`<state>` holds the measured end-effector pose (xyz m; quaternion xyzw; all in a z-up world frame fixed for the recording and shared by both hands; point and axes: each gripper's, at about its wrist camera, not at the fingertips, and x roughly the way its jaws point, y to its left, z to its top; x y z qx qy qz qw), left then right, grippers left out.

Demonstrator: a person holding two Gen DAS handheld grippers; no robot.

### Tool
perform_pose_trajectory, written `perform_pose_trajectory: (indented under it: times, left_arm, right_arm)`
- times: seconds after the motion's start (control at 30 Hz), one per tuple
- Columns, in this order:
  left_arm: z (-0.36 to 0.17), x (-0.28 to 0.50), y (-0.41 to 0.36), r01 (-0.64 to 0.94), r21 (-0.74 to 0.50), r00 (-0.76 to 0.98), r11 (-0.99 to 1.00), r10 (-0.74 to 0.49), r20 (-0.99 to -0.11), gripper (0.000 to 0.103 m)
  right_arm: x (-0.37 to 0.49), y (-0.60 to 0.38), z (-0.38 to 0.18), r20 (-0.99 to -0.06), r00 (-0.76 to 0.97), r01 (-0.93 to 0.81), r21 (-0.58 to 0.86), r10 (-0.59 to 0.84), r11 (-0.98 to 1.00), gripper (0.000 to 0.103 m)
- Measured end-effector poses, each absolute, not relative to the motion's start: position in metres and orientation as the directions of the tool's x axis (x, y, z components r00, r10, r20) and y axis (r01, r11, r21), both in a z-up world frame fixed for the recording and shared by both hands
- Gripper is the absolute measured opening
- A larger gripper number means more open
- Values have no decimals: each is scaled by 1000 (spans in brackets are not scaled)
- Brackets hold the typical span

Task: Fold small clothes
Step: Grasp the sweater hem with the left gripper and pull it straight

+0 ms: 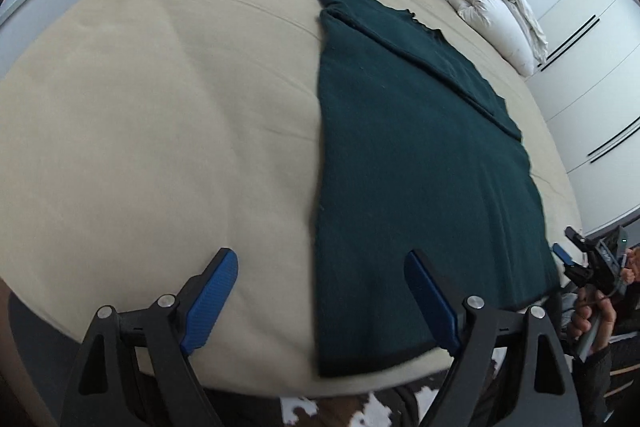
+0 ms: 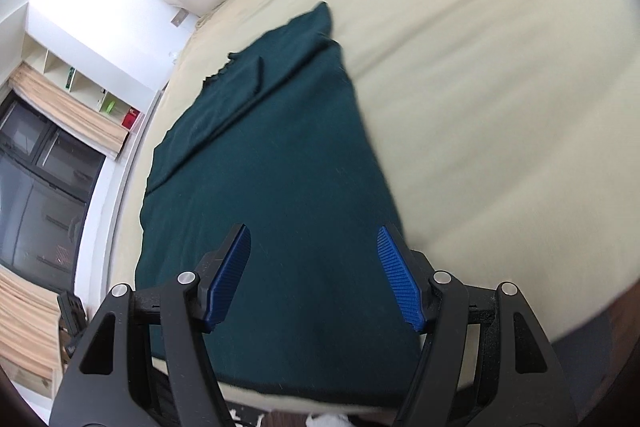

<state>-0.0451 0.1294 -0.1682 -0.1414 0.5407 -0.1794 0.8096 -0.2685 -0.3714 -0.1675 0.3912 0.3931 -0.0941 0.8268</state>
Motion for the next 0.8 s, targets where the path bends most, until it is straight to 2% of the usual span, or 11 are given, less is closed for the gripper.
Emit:
perform_pose_trajectory:
  times: [0.07,0.23,0.47,0.57,0.63,0.7,0.8]
  left_arm:
    - [-171,-47,127,147,-452,322,880,-475,-819,85]
    - [-176,-52,127,142,-455,277,879,-476,-835,66]
    - [-180,-48,135,114,-520,214,847,-532,-820,57]
    - [-182,-48,134,110,-533,191,839,-544,-817,45]
    - [-184,-49,135,108,-527,184,843,-538,-823,29]
    - [-185,-51,138,101,-532,179,841,-541,-822,20]
    - [-186,-53,140,104,-538,171,836,-548,-819,16]
  right_arm:
    - [-276,-371,-169,-727,669,472,576,154,668,65]
    - [-297,-372,-161,-729,669,479,572,146,665,65]
    - [-316,-371,-162,-752,640,495,559,156,665,65]
    - [-326,-375,-165,-751,639,506,574,167,644,65]
    - [-330,-378,-165,-752,637,513,580,173,632,65]
    - [-334,-381,-167,-758,627,526,582,180,620,65]
    - [-333,-384,-173,-776,597,544,577,202,610,65]
